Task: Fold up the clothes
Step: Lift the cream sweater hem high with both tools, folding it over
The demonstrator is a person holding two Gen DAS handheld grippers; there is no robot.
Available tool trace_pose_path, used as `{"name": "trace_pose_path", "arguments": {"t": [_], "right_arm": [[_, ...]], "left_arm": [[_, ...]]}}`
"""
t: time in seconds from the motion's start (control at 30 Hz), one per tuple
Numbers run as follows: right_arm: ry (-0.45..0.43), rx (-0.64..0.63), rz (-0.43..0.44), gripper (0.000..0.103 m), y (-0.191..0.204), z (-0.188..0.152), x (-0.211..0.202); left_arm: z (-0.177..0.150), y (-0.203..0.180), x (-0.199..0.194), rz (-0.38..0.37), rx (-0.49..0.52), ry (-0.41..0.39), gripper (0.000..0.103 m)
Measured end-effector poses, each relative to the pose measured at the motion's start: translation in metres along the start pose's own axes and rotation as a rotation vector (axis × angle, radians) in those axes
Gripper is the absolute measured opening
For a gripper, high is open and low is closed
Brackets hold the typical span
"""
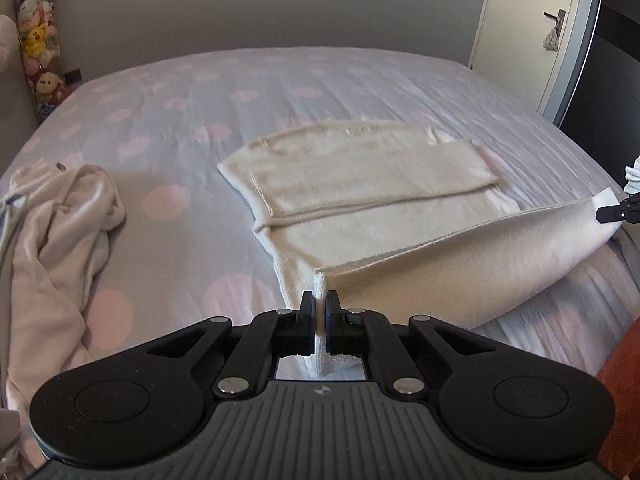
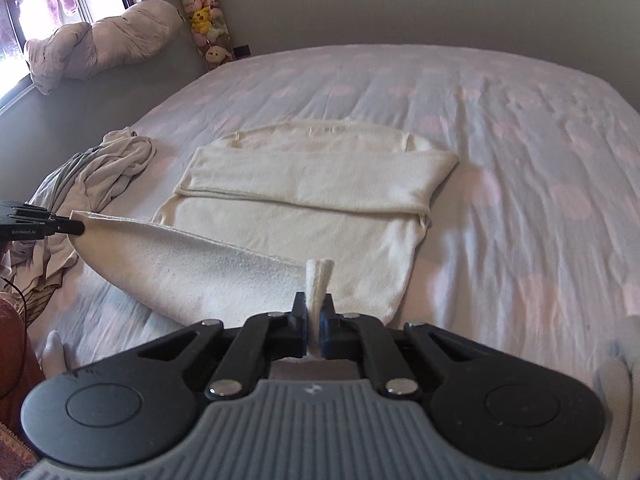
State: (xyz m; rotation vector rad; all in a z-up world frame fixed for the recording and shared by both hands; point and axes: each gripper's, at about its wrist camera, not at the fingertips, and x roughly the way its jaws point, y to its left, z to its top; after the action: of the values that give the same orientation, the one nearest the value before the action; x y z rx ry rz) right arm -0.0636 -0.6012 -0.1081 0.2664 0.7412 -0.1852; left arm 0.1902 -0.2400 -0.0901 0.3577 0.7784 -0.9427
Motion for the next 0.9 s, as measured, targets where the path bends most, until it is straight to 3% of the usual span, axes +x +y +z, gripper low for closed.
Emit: {"name": "trace_pose_path", "arguments": {"t": [0.17, 0.37, 0.63, 0.9], "right_arm": [[-0.087, -0.075, -0.080, 0.006, 0.010, 0.040, -0.013], [-0.158, -0.121, -0.165, 0.006, 0.004, 0.103, -0.001], [-0.195, -0.178, -0.267, 0.006, -0.024, 0.180, 0.065], [-0.175, -0.187, -0.320, 0.006, -0.061, 0.219, 0.171]], "left_arm": [[0.051, 0.002, -0.012, 0.064, 0.023, -0.089, 0.003], [0.116, 0.006, -0.001, 0.139, 0.066, -0.173, 0.003], [0.183, 0.015, 0.076, 0.232, 0.130, -0.158, 0.003], [0.202, 0.042, 0.179, 0.265, 0.139, -0.083, 0.003]]}}
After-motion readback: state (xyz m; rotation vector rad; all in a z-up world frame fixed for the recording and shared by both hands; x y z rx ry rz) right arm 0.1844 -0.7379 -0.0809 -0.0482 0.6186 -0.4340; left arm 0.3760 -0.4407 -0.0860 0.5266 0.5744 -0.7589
